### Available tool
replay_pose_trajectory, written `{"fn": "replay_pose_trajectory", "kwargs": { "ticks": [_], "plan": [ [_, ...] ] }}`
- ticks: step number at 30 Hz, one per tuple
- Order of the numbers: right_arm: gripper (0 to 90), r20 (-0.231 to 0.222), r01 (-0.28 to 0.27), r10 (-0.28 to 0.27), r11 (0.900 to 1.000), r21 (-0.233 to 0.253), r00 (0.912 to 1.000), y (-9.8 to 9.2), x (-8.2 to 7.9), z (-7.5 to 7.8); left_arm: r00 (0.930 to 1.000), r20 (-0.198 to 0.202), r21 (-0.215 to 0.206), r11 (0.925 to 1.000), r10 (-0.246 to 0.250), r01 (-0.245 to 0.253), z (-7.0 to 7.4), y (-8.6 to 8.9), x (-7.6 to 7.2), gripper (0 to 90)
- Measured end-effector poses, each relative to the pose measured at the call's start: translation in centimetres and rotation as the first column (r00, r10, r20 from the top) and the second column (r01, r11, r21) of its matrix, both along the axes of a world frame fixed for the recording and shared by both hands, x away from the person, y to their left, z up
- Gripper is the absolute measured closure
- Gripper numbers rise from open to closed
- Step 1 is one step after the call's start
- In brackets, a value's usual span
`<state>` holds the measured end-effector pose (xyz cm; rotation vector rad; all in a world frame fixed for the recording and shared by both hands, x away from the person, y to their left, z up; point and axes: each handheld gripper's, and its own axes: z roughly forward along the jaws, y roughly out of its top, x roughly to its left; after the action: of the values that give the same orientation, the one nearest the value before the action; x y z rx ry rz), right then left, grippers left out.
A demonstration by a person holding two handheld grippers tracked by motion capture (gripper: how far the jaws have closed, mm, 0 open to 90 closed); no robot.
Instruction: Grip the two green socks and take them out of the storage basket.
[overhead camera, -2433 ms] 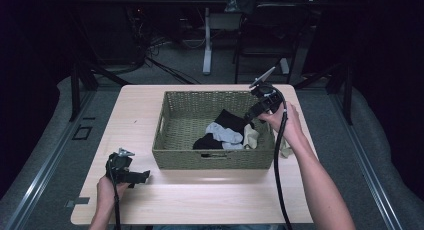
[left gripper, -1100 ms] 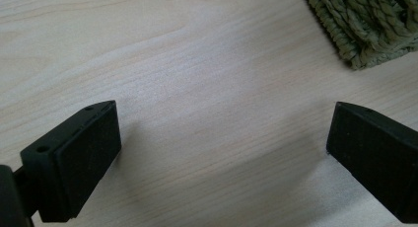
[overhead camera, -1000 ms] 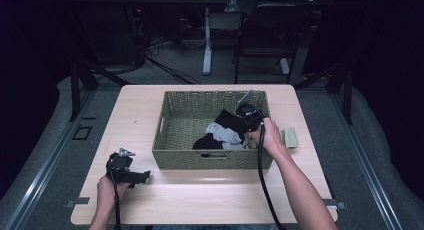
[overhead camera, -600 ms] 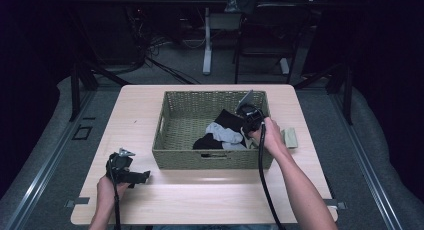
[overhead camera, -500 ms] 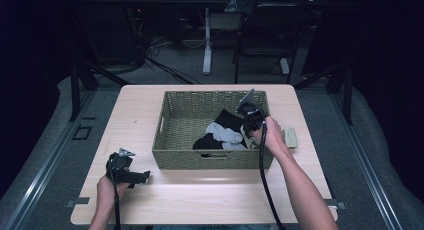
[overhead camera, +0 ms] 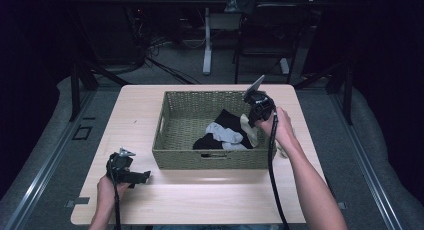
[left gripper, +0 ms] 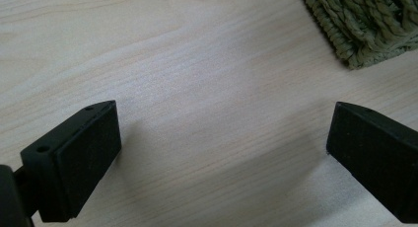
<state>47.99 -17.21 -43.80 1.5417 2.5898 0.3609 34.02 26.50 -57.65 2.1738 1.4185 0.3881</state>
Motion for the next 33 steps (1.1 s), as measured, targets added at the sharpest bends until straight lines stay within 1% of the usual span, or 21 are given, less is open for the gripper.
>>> {"fn": "replay_pose_trajectory", "kwargs": {
  "ticks": [1, 2, 4, 5, 6, 7, 9, 10, 11, 12, 15, 17, 19, 21, 22, 23, 26, 27, 31, 32, 33],
  "plan": [
    [86.6, 0.0, 0.0, 0.0, 1.0, 0.0, 1.0, 0.0, 0.0, 0.0, 1.0, 0.0, 0.0, 1.0, 0.0, 0.0, 0.0, 0.0, 0.0, 0.3],
    [86.7, 0.015, 0.003, -0.003, 1.0, 0.021, 0.9999, 0.0, -0.1, 0.4, 1.0, -0.001, 0.0, 1.0, 0.0, 0.0, 0.0, 0.0, 0.0, 0.3],
    [86.7, 0.015, -0.003, 0.002, 1.0, 0.019, 0.9999, 0.0, -0.1, 1.0, 1.0, -0.001, 0.001, 1.0, -0.001, 0.001, 0.0, 0.0, 0.0, 0.3],
    [86.7, 0.015, -0.003, 0.002, 1.0, 0.019, 0.9999, 0.0, -0.1, 1.0, 1.0, -0.001, 0.001, 1.0, -0.001, 0.001, 0.0, 0.0, 0.0, 0.3],
    [86.7, 0.019, -0.011, 0.011, 1.0, 0.013, 0.9998, -0.1, -0.1, 1.6, 1.0, -0.001, 0.001, 1.0, -0.001, 0.001, 0.0, 0.0, 0.0, 0.3],
    [86.7, 0.024, -0.012, 0.012, 1.0, 0.012, 0.9996, 0.0, -0.1, 1.9, 1.0, -0.001, 0.001, 1.0, -0.001, 0.001, 0.0, 0.0, 0.0, 0.3],
    [86.7, 0.027, -0.016, 0.015, 1.0, 0.016, 0.9995, 0.0, -0.1, 2.1, 1.0, -0.002, 0.0, 1.0, 0.0, 0.0, 0.0, 0.0, 0.0, 0.3],
    [86.7, 0.036, -0.015, 0.015, 1.0, 0.019, 0.9992, 0.1, -0.1, 2.7, 1.0, -0.002, 0.0, 1.0, 0.0, 0.0, 0.0, 0.0, 0.0, 0.3],
    [86.7, 0.036, -0.015, 0.015, 1.0, 0.019, 0.9992, 0.1, -0.1, 2.7, 1.0, -0.002, 0.0, 1.0, 0.0, 0.0, 0.0, 0.0, 0.0, 0.3],
    [86.7, 0.042, -0.019, 0.018, 1.0, 0.024, 0.9989, 0.1, -0.1, 3.3, 1.0, -0.002, 0.001, 1.0, -0.002, 0.002, 0.0, 0.0, 0.0, 0.3],
    [86.7, 0.05, -0.021, 0.019, 0.999, 0.028, 0.9986, 0.1, -0.1, 4.1, 1.0, -0.002, 0.001, 1.0, -0.006, 0.006, 0.0, 0.0, 0.0, 0.3],
    [86.7, 0.053, -0.021, 0.019, 0.999, 0.027, 0.9984, 0.1, -0.1, 4.3, 1.0, -0.003, 0.0, 1.0, -0.004, 0.004, 0.0, -0.1, 0.0, 0.3],
    [86.7, 0.059, -0.024, 0.022, 0.999, 0.029, 0.998, 0.1, 0.0, 5.0, 0.9999, -0.008, 0.002, 1.0, -0.007, 0.007, -0.1, -0.1, 0.1, 0.3],
    [86.7, 0.068, -0.02, 0.018, 0.999, 0.038, 0.9975, 0.2, 0.0, 5.2, 0.9999, -0.008, 0.004, 0.9999, -0.012, 0.012, -0.1, -0.1, 0.1, 0.3],
    [86.7, 0.069, -0.027, 0.025, 0.999, 0.031, 0.9973, 0.2, 0.0, 5.8, 0.9999, -0.006, 0.003, 0.9999, -0.01, 0.01, 0.0, -0.1, 0.1, 0.3],
    [86.7, 0.069, -0.027, 0.025, 0.999, 0.031, 0.9973, 0.2, 0.0, 5.8, 0.9999, -0.006, 0.003, 0.9999, -0.01, 0.01, 0.0, -0.1, 0.1, 0.3],
    [86.8, 0.085, -0.028, 0.025, 0.999, 0.027, 0.9961, 0.2, 0.0, 6.7, 0.9999, -0.006, 0.003, 1.0, -0.009, 0.009, 0.0, -0.1, 0.1, 0.3],
    [86.8, 0.085, -0.028, 0.025, 0.999, 0.027, 0.9961, 0.2, 0.0, 6.7, 0.9999, -0.006, 0.003, 1.0, -0.009, 0.009, 0.0, -0.1, 0.1, 0.3],
    [86.8, 0.097, -0.033, 0.03, 0.999, 0.029, 0.9948, 0.1, 0.0, 7.6, 0.9999, -0.007, 0.0, 0.9999, -0.013, 0.013, -0.1, -0.1, 0.1, 0.3],
    [86.8, 0.106, -0.034, 0.031, 0.999, 0.031, 0.9938, 0.0, -0.1, 8.0, 0.9999, -0.008, -0.001, 0.9999, -0.011, 0.011, -0.1, -0.1, 0.1, 0.3],
    [86.8, 0.105, -0.034, 0.03, 0.999, 0.034, 0.994, 0.0, -0.1, 8.3, 0.9999, -0.008, -0.001, 0.9999, -0.011, 0.011, -0.1, -0.1, 0.1, 0.3]
  ]
}}
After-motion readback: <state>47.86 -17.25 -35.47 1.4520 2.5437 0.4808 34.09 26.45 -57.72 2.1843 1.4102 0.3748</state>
